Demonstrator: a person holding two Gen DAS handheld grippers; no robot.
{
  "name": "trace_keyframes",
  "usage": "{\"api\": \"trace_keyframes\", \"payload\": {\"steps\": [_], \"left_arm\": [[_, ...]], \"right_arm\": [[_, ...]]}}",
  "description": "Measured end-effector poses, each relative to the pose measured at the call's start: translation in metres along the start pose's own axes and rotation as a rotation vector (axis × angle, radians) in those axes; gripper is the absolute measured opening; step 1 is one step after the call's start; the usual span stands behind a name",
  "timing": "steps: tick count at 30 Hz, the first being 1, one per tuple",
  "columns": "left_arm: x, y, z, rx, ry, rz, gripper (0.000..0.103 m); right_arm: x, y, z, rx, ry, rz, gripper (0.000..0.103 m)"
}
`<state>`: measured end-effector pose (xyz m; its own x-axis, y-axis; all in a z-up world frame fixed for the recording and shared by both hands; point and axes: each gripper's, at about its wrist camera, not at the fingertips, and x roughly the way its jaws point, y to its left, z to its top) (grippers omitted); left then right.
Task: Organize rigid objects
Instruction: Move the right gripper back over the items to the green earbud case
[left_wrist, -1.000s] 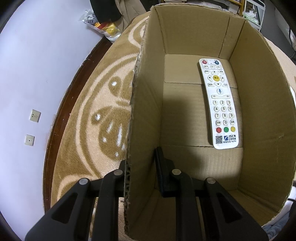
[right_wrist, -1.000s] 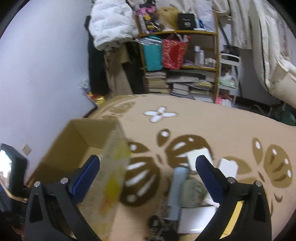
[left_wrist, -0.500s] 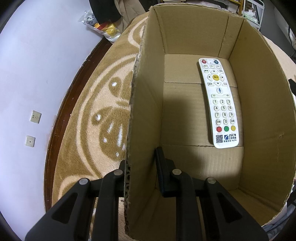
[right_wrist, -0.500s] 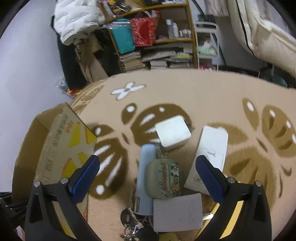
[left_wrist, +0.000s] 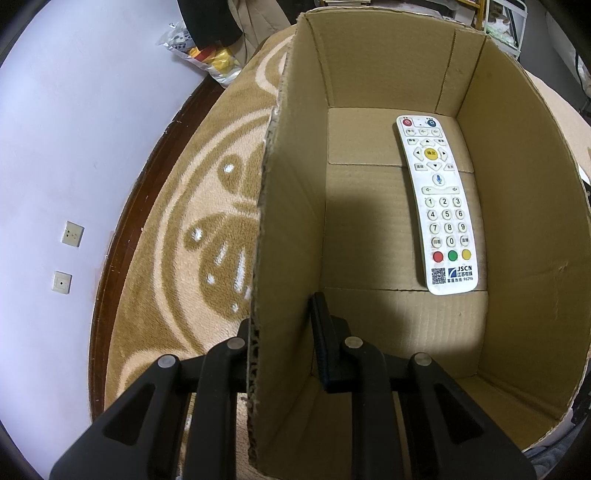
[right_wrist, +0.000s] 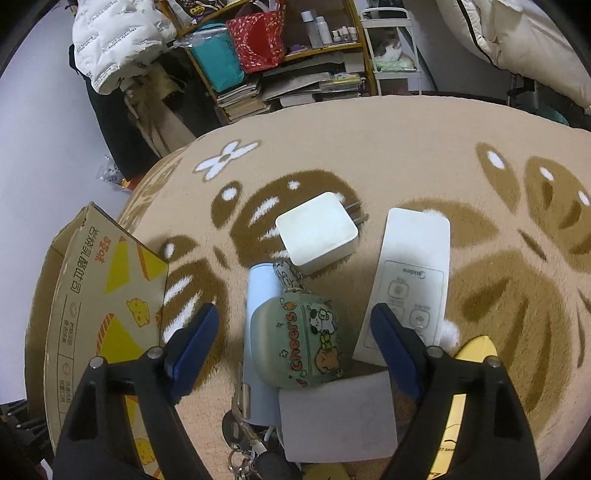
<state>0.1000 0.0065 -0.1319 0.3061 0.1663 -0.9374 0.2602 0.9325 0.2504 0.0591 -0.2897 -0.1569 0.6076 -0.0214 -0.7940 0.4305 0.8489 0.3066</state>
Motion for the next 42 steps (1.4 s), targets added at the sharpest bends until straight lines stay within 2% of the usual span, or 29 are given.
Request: {"api": "trace_keyframes", "payload": {"steps": [6, 22, 26, 29, 38, 42], "left_arm": [[0.000, -0.001, -0.001, 0.006, -0.006, 0.008, 0.019], [0.002, 0.002, -0.001, 0.000, -0.004, 0.006, 0.020], [0.003, 0.003, -0.003, -0.004, 0.003, -0.005, 0.020], [0.004, 0.003, -0.003, -0.004, 0.005, -0.007, 0.020], [0.005, 0.004, -0.003, -0.003, 0.005, -0.005, 0.020], [0.005, 0.003, -0.002, 0.002, 0.006, -0.001, 0.020]], "right_arm": [[0.000, -0.005, 0.000, 0.009, -0.002, -0.017, 0.066], [0.002, -0.001, -0.001, -0.037, 0.009, -0.024, 0.066], [0.001, -0.002, -0.001, -0.029, 0.016, 0.025, 0.049], [-0.002, -0.002, 0.000, -0.040, 0.016, 0.024, 0.045], [-0.011, -0.011, 0.003, 0.008, 0.006, 0.020, 0.044], [-0.012, -0.013, 0.005, 0.015, 0.029, 0.021, 0.044]]}}
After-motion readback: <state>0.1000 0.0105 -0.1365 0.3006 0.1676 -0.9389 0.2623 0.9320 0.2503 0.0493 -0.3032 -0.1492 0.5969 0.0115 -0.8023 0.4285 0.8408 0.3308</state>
